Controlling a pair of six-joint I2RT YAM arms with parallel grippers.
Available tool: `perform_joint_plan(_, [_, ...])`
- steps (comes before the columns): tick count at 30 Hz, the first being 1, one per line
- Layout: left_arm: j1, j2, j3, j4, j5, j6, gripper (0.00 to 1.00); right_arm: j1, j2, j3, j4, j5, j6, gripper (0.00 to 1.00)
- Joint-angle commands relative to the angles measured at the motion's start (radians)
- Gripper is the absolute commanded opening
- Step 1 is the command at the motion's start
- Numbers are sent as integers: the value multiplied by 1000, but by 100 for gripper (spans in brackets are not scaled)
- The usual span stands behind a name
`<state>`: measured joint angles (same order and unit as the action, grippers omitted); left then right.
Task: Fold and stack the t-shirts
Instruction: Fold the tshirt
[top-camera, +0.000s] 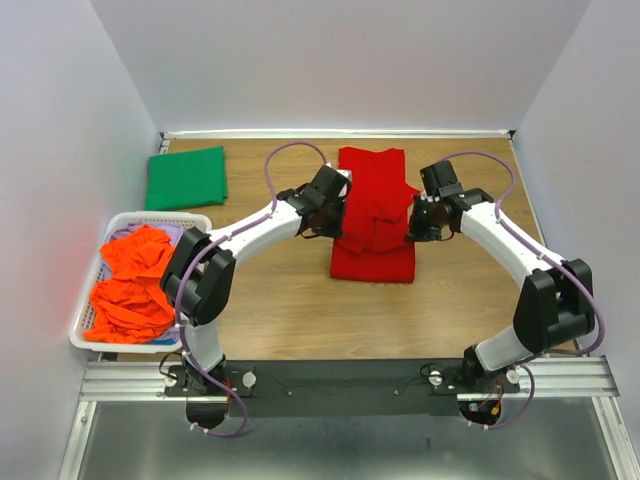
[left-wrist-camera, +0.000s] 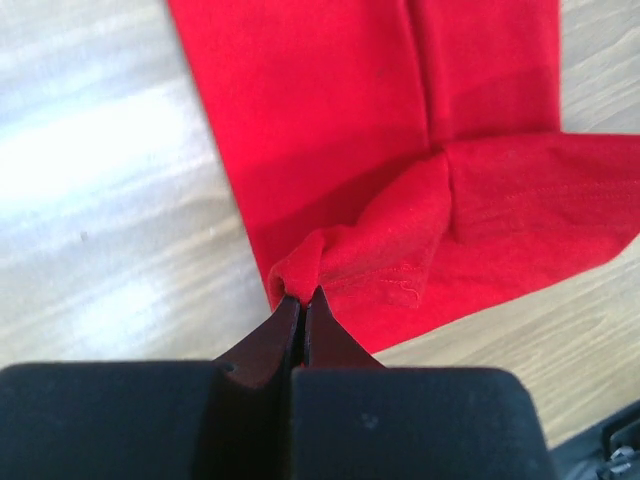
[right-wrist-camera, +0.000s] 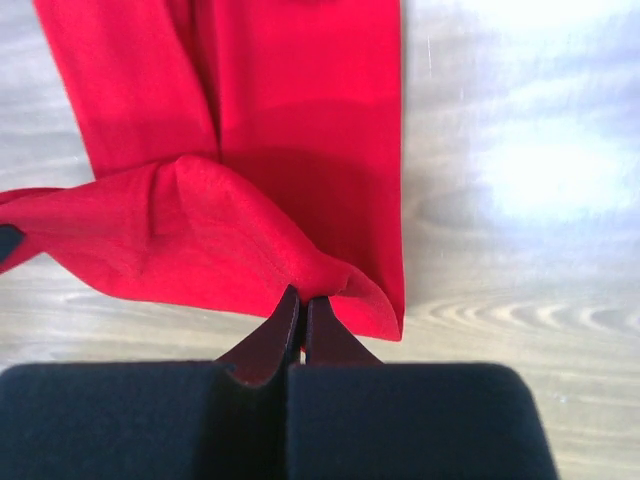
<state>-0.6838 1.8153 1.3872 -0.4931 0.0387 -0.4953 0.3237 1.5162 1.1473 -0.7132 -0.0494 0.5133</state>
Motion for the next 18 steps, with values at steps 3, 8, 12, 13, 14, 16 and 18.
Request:
perform_joint_plan(3, [42, 47, 55, 59, -31, 61, 0, -38, 45, 74, 70, 43, -62, 1])
perform_joint_plan(8, [75, 75, 64, 105, -31, 70, 0, -77, 91, 83, 113, 29, -88, 1])
perform_joint_plan(12, [82, 111, 85, 134, -19, 89, 0, -95, 128, 74, 153, 26, -101, 1])
perform_joint_plan(13, [84, 127, 87, 145, -16, 90, 0, -103, 133, 69, 164, 26, -105, 1])
perform_joint_plan(14, [84, 136, 91, 160, -13, 96, 0, -104, 137, 59, 187, 26, -105, 1])
perform_joint_plan(16, [86, 151, 95, 179, -16, 101, 0, -112, 151, 51, 210, 28, -108, 1])
perform_joint_plan(18, [87, 174, 99, 200, -17, 109, 0, -120, 167, 42, 241, 29, -119, 1])
